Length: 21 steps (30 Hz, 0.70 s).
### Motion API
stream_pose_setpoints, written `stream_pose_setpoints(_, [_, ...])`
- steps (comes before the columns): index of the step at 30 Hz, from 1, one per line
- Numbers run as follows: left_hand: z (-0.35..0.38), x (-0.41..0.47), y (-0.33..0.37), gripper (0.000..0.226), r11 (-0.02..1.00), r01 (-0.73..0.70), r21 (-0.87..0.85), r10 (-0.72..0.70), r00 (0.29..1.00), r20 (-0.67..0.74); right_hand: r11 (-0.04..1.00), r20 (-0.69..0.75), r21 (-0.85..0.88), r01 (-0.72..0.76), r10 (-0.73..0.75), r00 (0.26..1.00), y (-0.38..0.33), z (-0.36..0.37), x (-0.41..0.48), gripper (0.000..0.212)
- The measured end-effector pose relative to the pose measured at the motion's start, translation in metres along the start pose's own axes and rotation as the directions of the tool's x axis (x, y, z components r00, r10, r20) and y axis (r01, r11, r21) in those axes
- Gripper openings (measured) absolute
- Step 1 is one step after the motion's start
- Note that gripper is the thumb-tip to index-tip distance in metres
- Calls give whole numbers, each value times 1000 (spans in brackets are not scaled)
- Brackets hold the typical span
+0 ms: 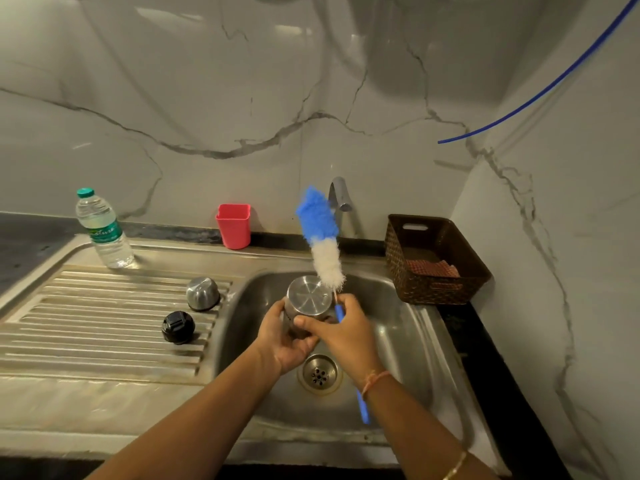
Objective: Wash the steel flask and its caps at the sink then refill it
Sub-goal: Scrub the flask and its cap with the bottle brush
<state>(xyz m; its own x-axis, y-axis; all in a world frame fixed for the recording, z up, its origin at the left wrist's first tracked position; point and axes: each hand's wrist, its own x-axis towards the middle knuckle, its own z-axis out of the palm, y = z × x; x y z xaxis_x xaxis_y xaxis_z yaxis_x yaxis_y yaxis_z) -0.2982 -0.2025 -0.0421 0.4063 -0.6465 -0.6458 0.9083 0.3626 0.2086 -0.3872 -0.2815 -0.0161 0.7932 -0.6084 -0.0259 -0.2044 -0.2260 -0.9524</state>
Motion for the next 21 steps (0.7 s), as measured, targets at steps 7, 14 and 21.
stream_pose_setpoints(7, [-21,-20,-4,60,964,21,265,-35,998,47,992,-2,88,86,-86,996,6,18,5,67])
stream_pose_setpoints(14, [-40,-30,37,46,581,-58,812,28,998,51,972,166,191,135,-168,972,-9,0,24,56])
stream_pose_setpoints(21, [-34,-23,36,78,13,-478,878,393,810,436,958,291,254,132,-206,934,-20,-4,28,61])
